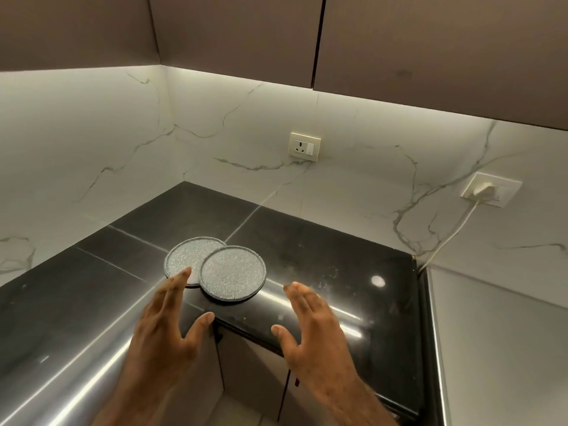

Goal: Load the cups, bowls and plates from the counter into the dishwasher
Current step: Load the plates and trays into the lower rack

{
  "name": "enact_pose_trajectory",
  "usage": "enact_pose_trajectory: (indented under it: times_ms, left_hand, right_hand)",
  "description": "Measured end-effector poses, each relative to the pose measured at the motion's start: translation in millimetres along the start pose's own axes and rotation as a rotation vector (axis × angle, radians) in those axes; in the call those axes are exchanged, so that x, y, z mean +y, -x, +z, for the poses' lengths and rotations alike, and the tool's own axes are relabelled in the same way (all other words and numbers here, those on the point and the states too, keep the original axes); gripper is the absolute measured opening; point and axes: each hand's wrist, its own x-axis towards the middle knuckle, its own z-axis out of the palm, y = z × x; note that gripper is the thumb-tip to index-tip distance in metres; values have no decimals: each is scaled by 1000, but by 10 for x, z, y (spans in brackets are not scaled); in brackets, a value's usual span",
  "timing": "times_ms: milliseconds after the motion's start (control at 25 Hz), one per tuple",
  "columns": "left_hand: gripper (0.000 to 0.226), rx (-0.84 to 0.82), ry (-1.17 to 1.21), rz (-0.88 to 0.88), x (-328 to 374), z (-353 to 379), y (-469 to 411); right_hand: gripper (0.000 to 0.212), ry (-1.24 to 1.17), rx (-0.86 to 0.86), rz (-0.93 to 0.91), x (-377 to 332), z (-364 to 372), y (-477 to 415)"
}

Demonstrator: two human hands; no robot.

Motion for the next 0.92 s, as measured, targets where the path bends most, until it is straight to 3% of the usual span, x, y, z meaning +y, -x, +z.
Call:
enact_pose_trajectory:
  times_ms: [440,720,840,920]
  left_hand:
    - [86,-120,-79,-62,-759,755,-1641]
    - [83,-292,-373,-248,-1785,1281,-2606]
    - [76,-317,-416,-390,-2314,1496,-2814]
    - [83,-308,-439,-470,-2501,1576,-2926]
  right_hand:
    - [71,8,-101,48,391,1064,-1539]
    - [78,99,-368,157,680,2111,-2357]
    - [88,169,-477,279,757,2393,-2541]
    - [98,192,-504,380,805,2525,-2630]
